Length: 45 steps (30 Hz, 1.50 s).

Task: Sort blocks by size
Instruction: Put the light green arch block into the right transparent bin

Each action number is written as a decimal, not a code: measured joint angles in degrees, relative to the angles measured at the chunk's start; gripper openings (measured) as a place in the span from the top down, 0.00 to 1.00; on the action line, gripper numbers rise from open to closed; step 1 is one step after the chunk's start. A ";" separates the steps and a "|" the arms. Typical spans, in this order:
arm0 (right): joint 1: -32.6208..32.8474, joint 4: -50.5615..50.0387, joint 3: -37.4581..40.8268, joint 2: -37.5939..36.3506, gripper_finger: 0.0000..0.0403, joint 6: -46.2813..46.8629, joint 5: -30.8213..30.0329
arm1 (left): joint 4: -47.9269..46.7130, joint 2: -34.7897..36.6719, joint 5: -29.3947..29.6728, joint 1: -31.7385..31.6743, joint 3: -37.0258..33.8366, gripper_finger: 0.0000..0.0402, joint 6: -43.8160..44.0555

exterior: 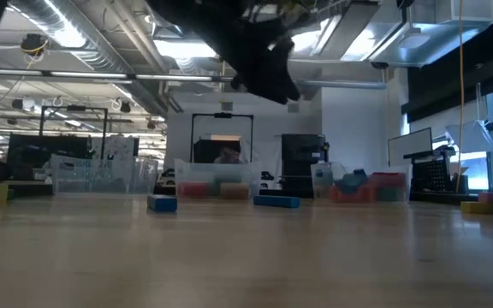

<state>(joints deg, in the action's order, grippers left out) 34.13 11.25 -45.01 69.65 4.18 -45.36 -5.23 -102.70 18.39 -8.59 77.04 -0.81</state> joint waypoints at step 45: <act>-0.02 0.80 -0.02 0.02 0.45 0.49 2.74 | -39.90 28.29 1.35 42.53 -10.30 0.55 27.55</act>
<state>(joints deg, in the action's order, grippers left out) 34.11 12.05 -45.04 69.67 4.67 -42.62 -45.13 -74.41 19.74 33.94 66.74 26.73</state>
